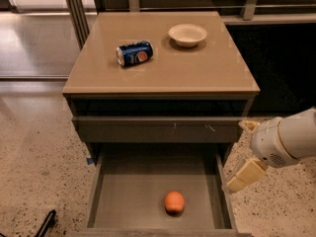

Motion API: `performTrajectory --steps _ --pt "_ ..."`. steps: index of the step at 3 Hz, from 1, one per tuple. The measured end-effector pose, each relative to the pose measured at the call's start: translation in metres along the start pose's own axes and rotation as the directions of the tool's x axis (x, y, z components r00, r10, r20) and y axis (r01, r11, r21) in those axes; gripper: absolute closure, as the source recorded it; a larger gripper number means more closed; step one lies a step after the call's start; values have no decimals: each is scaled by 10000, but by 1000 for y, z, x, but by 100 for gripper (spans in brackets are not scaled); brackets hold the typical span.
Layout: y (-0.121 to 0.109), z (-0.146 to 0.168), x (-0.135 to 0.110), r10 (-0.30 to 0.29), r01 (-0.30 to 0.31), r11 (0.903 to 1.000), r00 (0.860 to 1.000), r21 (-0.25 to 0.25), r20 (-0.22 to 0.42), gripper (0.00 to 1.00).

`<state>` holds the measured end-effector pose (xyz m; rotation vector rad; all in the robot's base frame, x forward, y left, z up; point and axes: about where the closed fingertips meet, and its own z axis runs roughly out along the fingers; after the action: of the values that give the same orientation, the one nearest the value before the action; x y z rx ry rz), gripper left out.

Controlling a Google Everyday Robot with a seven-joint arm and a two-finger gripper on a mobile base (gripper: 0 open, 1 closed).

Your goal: Pick orange from middle drawer and place on counter

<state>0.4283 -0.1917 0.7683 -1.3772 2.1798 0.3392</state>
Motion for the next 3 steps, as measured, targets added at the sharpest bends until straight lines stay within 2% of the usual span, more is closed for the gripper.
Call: performTrajectory --steps 1,2,3 --pt "7 3 3 -108 109 9999 9994 36 -316 0" --pt "11 32 19 -73 66 9998 9993 -202 -367 0" --pt "10 75 39 48 -56 9992 9998 -403 -208 0"
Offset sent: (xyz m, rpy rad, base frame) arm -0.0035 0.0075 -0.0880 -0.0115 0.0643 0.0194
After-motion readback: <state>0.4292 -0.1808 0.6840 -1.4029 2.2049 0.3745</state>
